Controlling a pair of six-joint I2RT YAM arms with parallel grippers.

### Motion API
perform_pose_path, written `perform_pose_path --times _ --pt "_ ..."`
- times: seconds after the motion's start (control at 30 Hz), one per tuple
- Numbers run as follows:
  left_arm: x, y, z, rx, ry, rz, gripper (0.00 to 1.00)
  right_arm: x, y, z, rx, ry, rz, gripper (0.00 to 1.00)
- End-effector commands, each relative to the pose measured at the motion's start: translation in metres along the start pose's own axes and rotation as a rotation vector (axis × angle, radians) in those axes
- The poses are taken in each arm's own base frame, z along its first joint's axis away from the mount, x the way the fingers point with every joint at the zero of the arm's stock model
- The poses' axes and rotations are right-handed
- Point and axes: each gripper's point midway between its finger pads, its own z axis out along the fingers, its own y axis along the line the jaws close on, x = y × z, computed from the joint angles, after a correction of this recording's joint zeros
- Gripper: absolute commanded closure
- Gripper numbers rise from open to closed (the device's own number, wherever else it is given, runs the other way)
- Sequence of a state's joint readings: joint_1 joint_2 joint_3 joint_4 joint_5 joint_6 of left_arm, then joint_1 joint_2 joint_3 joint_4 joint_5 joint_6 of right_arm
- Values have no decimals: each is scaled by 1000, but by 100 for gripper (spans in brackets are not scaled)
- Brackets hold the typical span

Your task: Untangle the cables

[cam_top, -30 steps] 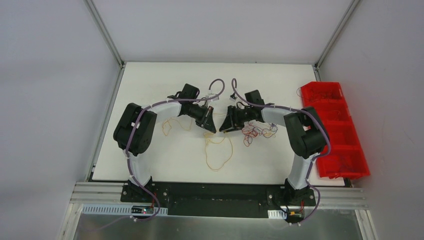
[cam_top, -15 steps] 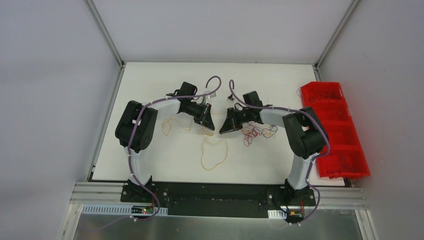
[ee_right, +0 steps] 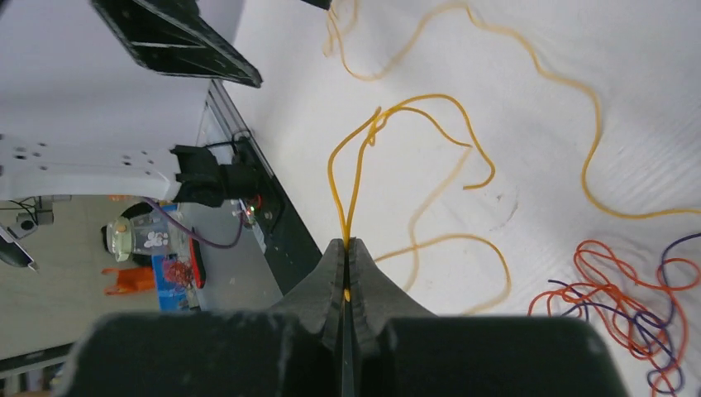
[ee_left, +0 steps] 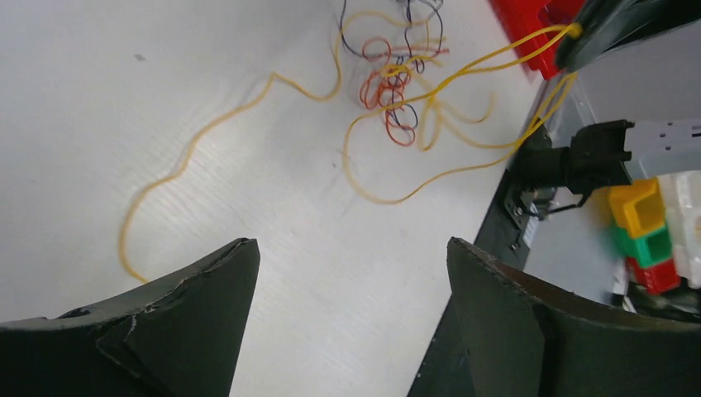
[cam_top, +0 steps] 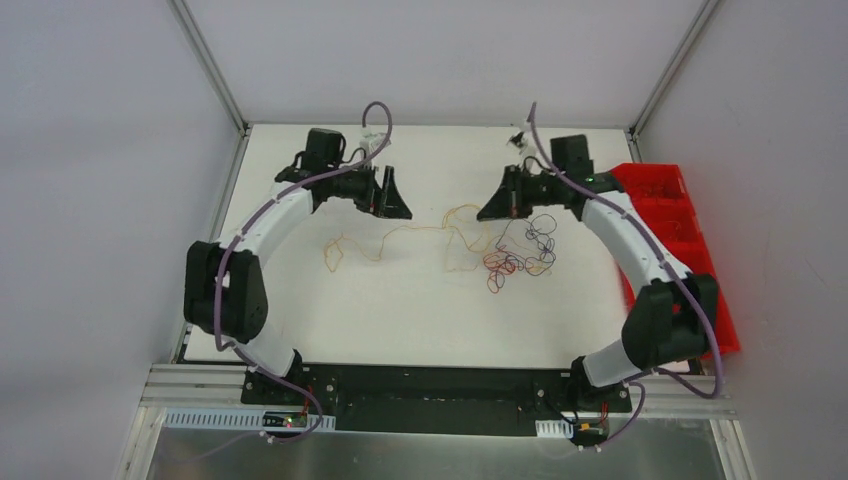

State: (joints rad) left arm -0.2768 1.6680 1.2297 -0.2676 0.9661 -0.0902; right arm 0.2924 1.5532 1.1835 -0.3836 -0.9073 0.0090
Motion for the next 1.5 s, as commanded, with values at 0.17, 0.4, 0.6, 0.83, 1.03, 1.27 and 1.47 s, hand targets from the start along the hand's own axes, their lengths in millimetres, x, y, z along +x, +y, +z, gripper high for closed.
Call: perform_pose_path --times 0.17,0.4,0.6,0.83,1.03,1.27,1.47 --pt "-56 -28 -40 -109 -140 205 1 -21 44 -148 208 -16 -106 100" --pt "-58 -10 -32 -161 -122 153 1 -24 23 -255 507 -126 -101 100" --pt "-62 -6 -25 -147 -112 130 1 21 -33 -336 872 -8 -1 100" --pt "-60 -7 -21 -109 -93 149 1 66 -75 -400 1057 74 -114 100" --pt "-65 -8 -18 -81 -82 158 1 61 -102 -415 1053 162 -261 100" --pt "-67 -6 -19 -94 -71 183 1 33 -124 -417 982 180 -478 100" --pt "-67 -4 -18 -102 -63 181 1 20 -147 -413 924 277 -663 100"
